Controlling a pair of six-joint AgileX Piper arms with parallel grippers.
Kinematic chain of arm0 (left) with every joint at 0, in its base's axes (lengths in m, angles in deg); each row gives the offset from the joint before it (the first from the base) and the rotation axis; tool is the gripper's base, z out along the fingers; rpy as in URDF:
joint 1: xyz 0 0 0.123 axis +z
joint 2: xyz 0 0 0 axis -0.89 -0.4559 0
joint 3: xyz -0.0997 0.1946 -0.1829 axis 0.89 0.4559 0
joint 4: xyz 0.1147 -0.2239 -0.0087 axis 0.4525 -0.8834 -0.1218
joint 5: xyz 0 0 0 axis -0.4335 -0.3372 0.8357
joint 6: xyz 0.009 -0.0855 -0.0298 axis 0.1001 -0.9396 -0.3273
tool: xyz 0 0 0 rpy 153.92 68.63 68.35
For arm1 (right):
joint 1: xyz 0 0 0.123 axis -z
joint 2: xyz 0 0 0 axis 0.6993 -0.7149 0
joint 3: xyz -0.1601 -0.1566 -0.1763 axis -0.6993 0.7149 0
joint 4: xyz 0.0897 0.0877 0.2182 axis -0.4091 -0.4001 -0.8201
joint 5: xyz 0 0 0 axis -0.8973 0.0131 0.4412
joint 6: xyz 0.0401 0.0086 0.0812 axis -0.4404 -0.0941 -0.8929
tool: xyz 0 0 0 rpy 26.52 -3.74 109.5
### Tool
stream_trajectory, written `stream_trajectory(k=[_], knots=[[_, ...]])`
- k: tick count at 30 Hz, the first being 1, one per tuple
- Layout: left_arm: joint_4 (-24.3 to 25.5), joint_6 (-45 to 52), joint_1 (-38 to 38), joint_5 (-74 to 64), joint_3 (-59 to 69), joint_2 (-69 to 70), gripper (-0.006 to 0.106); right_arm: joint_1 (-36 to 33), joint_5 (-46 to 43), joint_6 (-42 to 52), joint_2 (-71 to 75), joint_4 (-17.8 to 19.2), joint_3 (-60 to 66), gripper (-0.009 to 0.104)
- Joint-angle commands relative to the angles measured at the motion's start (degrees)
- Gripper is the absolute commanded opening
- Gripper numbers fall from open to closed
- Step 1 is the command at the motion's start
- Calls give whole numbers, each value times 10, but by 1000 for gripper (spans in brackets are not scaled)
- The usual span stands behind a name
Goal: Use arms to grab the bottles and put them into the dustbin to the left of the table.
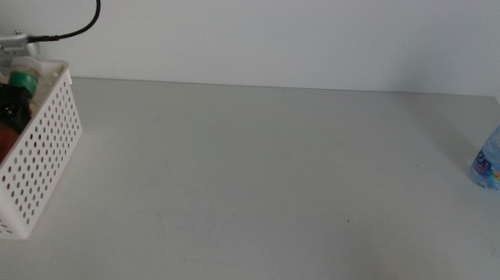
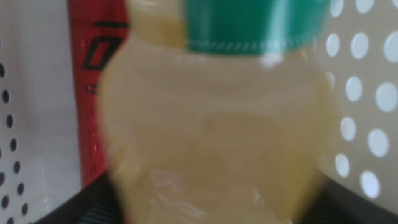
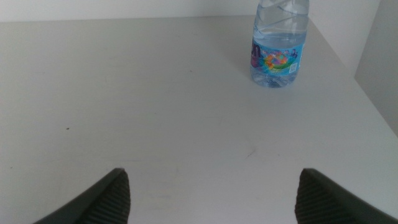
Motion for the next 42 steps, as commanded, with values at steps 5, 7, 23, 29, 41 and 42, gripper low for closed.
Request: stream_trajectory(k=[5, 7, 23, 29, 41, 42], knots=[[-3, -34, -1, -66, -54, 60, 94, 3, -35, 5, 12, 7, -4, 68], [-4, -57, -1, -85, -69, 75, 93, 3, -35, 5, 12, 7, -4, 68], [3, -17, -173, -84, -86, 279, 93, 3, -35, 5, 12, 7, -4, 68], [17, -71, -257, -39, 4, 391, 93, 3, -35, 5, 12, 7, -4, 68], [1, -84, -314, 220, 373, 742, 93, 3, -35, 5, 12, 7, -4, 68], [-12, -89, -314, 226, 401, 767, 93, 3, -35, 5, 12, 7, -4, 68]])
